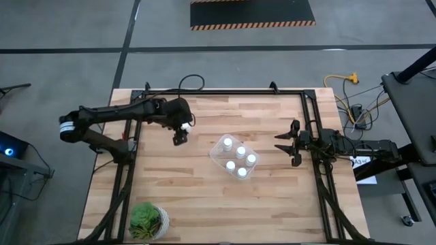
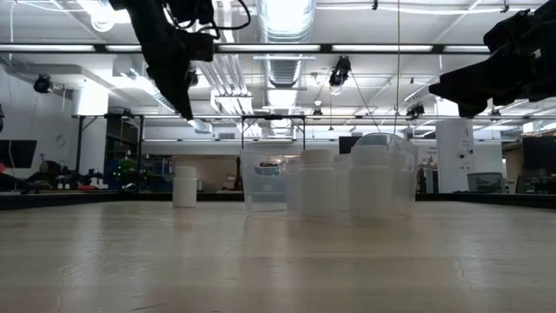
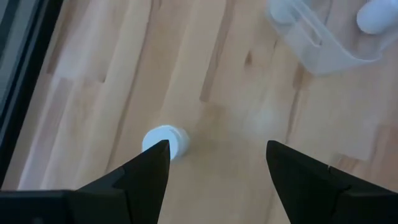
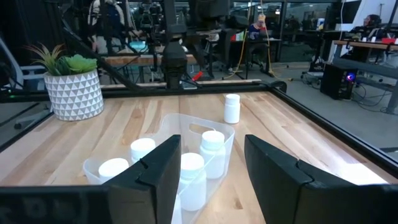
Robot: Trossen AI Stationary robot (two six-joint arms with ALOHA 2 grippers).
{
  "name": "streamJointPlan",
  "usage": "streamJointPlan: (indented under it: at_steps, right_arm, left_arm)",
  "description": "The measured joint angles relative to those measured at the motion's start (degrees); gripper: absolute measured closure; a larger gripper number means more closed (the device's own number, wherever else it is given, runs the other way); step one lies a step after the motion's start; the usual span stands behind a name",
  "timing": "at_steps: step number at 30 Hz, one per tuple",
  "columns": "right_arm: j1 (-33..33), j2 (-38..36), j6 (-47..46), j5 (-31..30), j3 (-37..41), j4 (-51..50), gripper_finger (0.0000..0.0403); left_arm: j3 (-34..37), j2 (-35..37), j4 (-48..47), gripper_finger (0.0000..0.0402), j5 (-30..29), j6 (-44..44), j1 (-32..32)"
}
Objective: Pick and place pill bottles into a basket
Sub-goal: Put the white pill bottle into the transparent bin
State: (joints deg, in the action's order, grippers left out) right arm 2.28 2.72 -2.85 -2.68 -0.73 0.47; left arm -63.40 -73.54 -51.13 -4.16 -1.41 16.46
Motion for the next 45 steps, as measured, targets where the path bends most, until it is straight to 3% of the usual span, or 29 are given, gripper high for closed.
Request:
streamJointPlan:
  at_steps: [14, 34, 45]
  right_arm:
    - [0.0, 0.03, 0.0, 0.01, 0.0, 0.0, 0.0236]
    - [0.0, 0.04, -0.08, 0.02, 0.0, -0.02, 0.0236]
    - [0.0, 0.04, 0.0, 0.02, 0.0, 0.0, 0.0236]
  left_arm:
    - [4.48, -1.17, 4.34, 0.0153, 6.86, -6.75, 9.45]
    - [4.97, -9.87, 7.67, 0.0153, 7.07, -8.48, 12.41]
    - [4.99, -10.49, 8.28, 0.0153, 7.05, -8.5, 14.95]
